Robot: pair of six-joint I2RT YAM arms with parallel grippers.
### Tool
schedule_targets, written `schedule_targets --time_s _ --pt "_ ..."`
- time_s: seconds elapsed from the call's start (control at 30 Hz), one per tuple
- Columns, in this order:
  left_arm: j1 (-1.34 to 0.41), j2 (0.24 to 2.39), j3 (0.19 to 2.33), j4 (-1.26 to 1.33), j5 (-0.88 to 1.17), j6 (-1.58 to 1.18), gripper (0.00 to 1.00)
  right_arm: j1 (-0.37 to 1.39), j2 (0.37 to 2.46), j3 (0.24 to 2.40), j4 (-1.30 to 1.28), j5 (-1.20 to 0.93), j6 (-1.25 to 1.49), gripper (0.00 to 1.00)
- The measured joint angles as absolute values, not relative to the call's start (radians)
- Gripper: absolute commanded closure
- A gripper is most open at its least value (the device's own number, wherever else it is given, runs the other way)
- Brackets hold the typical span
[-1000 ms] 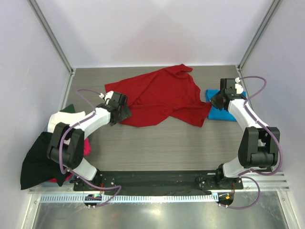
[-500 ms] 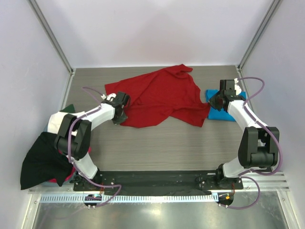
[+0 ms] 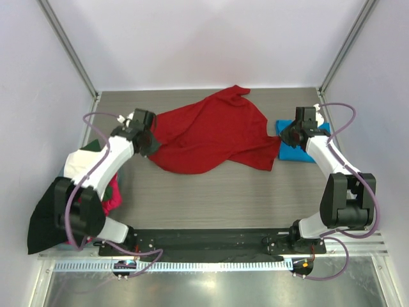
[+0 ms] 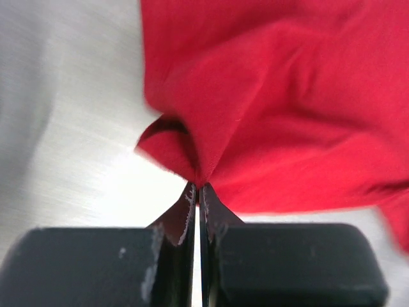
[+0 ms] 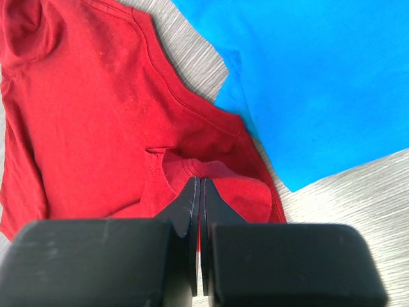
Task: Fold and stack the t-shirts
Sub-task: Flatten the tshirt out
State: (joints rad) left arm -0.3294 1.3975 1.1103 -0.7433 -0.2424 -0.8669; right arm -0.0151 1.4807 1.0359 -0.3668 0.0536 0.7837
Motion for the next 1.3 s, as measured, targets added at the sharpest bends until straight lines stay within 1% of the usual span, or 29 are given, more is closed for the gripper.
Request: schedule_targets --time_s 0.1,0.23,0.27,0.33,0.37,0.4,0.43,0.47,0.5,0.57,0.63,0.67,0.73,0.83,0.93,0.97,1.07,1.3 --pt "-0.237 1.547 1.261 -0.749 -0.157 -0.870 1.00 -0.015 1.481 1.027 -0.358 0.048 0.784 0.99" --pt "-0.167 1.800 1.533 -0.756 -0.117 -0.894 0.99 -0.015 1.481 1.008 -0.350 0.038 0.784 0.99" --pt "-0.161 1.860 1.604 -0.753 -0.110 -0.899 0.89 -0.015 1.481 1.005 -0.349 0.036 0.784 0.99" --pt "-0.159 1.985 1.760 -0.774 -0.085 -0.896 0.77 -0.015 1.481 1.000 -0.345 0.031 0.784 0.99" --pt "-0.159 2.047 1.839 -0.786 -0.078 -0.895 0.66 -0.015 1.481 0.998 -0.344 0.030 0.784 0.99" --pt "-0.162 2.106 1.909 -0.802 -0.074 -0.887 0.61 -0.015 1.481 0.996 -0.343 0.029 0.784 0.99" --pt "-0.164 2.135 1.938 -0.809 -0.073 -0.882 0.55 -0.015 1.481 0.995 -0.341 0.028 0.784 0.99" --pt "-0.166 2.146 1.935 -0.814 -0.078 -0.880 0.44 -0.015 1.481 0.993 -0.340 0.027 0.784 0.99" --pt "-0.169 2.143 1.911 -0.830 -0.083 -0.878 0.38 -0.015 1.481 0.991 -0.338 0.025 0.784 0.99" --pt "-0.171 2.103 1.821 -0.828 -0.106 -0.878 0.33 -0.015 1.481 0.989 -0.336 0.023 0.784 0.99" --pt "-0.175 2.027 1.695 -0.837 -0.134 -0.879 0.34 -0.015 1.481 0.989 -0.333 0.022 0.784 0.99" --pt "-0.176 1.984 1.641 -0.836 -0.146 -0.878 0.39 -0.015 1.481 0.989 -0.330 0.020 0.784 0.99" --pt "-0.175 1.875 1.531 -0.826 -0.165 -0.881 0.42 -0.015 1.481 0.987 -0.323 0.019 0.784 0.99" --pt "-0.169 1.685 1.366 -0.760 -0.174 -0.899 0.44 -0.015 1.481 0.987 -0.318 0.017 0.784 0.99" --pt "-0.149 1.543 1.217 -0.677 -0.157 -0.933 0.51 -0.015 1.481 0.984 -0.314 0.015 0.784 0.99" --pt "-0.137 1.530 1.187 -0.656 -0.150 -0.940 0.56 -0.015 1.481 0.983 -0.314 0.015 0.784 0.99" --pt "-0.093 1.560 1.131 -0.598 -0.117 -0.963 0.61 -0.015 1.481 0.983 -0.314 0.015 0.784 0.99" --pt "-0.074 1.688 1.143 -0.553 -0.098 -0.970 0.62 -0.015 1.481 0.982 -0.313 0.015 0.784 0.99"
